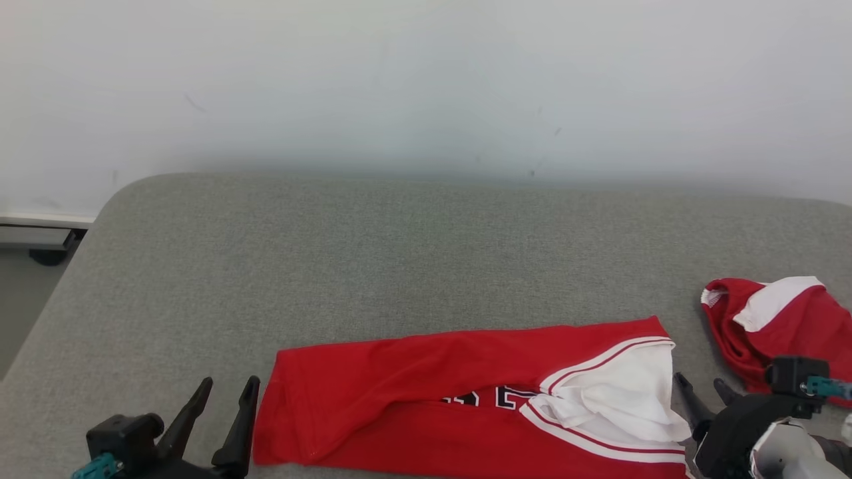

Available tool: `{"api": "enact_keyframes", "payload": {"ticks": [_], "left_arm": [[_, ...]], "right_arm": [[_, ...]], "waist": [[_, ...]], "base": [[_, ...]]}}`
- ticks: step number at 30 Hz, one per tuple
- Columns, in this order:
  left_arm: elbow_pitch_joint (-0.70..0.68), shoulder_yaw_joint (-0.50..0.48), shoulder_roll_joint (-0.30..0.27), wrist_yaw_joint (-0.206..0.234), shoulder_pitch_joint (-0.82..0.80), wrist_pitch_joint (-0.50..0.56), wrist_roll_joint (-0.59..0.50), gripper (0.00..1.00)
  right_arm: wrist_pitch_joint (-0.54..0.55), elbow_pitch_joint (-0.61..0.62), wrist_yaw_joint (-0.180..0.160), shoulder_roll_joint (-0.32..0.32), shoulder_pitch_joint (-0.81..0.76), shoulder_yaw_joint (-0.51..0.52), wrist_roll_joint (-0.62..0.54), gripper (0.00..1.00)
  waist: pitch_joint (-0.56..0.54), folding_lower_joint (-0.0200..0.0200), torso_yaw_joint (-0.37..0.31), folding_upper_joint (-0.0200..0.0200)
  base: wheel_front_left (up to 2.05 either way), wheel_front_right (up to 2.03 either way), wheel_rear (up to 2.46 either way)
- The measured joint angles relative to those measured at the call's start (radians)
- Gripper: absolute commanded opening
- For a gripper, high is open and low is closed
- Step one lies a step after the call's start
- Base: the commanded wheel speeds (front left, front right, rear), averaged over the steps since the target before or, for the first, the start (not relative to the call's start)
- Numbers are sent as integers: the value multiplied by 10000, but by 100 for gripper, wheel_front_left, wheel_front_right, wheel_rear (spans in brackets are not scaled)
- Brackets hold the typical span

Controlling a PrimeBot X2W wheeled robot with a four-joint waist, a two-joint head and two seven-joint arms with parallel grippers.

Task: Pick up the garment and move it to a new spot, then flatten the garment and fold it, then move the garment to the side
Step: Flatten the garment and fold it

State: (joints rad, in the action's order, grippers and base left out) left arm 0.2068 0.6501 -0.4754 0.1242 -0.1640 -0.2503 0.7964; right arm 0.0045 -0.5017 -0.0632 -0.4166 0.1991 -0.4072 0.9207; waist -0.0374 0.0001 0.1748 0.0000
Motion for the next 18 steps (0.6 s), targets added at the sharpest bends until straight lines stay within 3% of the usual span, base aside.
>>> {"api": "enact_keyframes", "payload": {"ticks": [17,18], "left_arm": [[-639,-1053,635,0,447,-2,-1438,100],[-654,-1112,640,0,490,-2,-1473,100]], "right_arm": [[2209,-1429,-426,372,1255,-686,-161,100],[2330,-1453,-428,414,1320,-736,-161,81]], "waist": [[562,0,608,0],[603,0,638,0]], "base": [[0,0,0],[0,0,0]]}}
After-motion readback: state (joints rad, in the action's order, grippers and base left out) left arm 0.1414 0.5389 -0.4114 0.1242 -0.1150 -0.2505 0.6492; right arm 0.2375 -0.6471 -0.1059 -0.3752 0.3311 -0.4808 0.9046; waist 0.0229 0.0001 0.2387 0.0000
